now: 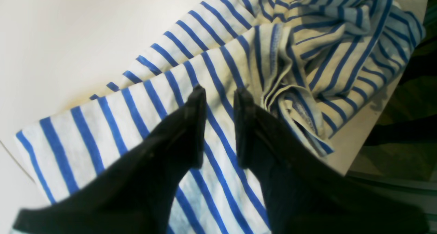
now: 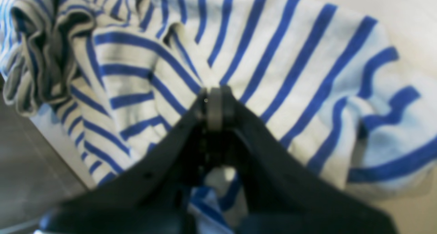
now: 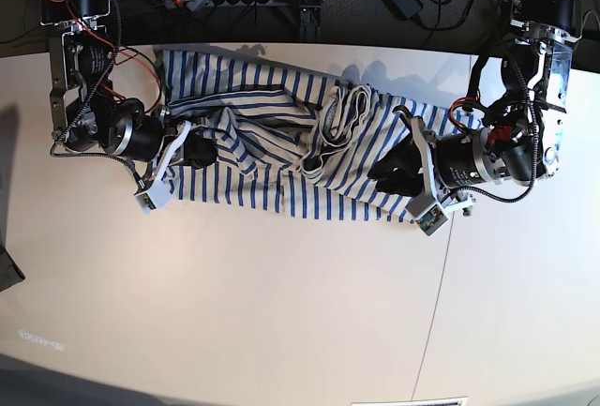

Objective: Fold the T-shirt properly
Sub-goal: 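Press the folded bundle with both grippers and regrasp its ends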

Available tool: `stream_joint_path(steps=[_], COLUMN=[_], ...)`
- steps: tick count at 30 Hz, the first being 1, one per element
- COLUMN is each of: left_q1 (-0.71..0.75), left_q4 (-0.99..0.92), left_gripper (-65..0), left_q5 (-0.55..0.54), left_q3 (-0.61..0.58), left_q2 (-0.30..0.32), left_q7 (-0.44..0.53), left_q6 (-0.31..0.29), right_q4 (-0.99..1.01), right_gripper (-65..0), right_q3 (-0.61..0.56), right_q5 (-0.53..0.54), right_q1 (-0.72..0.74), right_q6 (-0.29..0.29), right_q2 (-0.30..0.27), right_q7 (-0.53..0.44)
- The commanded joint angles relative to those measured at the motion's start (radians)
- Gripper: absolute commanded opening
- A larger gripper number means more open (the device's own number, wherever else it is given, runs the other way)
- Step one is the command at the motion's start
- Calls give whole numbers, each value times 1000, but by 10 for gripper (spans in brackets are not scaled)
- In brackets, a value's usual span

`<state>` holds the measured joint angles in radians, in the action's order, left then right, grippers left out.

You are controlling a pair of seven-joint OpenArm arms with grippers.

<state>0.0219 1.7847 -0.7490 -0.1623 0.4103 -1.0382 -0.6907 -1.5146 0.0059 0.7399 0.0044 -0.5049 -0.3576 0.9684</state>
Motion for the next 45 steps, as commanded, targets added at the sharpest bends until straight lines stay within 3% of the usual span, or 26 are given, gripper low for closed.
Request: stream_joint_path(steps=[1,7,12,14,16,22,25,29,40,45], left_q1=[-16,-16,-16,-16,-16,-16,-16,-16,-16,-16], left_q4=[15,15,13,3,-14,-60,-66,-66,-66,-66], left_gripper=[-504,-504,-504,-504,-504,-504,-504,-504,-504,-504], left_q5=[-13,2,34,32,32,28,24,-9,-21,-21], left_q3=[6,6,6,6,6,6,6,6,6,6], left_q2=[8,8,15,29,42,83,89,89,89,89], left_q7=[29,28,12,14,14,31,47,48,42,40], left_q6=[-7,-7,-7,-7,-7,-7,-7,-7,-7,-7], right_q4=[-10,-101,-257,-287,-290,-286,-267,-244,-208,-150], right_gripper=[-650,-650,-650,-477,-368,-349,-229,-207,-207,-207], right_q3=[2,27,99,148,203,388,439,444,444,444], right_q5=[-10,15,32,48,74,163,193,212,218,175], right_q1=[4,20,20,19,11,-118,-209,-282,-296,-295], right_q6=[-77,-77,-76,-76,-76,-76,-75,-76,-76,-76], right_q2=[-10,-10,-13,-16,-34,-115,-117,-83,76,102], right_q7=[10,9,89,109,128,163,165,164,130,84])
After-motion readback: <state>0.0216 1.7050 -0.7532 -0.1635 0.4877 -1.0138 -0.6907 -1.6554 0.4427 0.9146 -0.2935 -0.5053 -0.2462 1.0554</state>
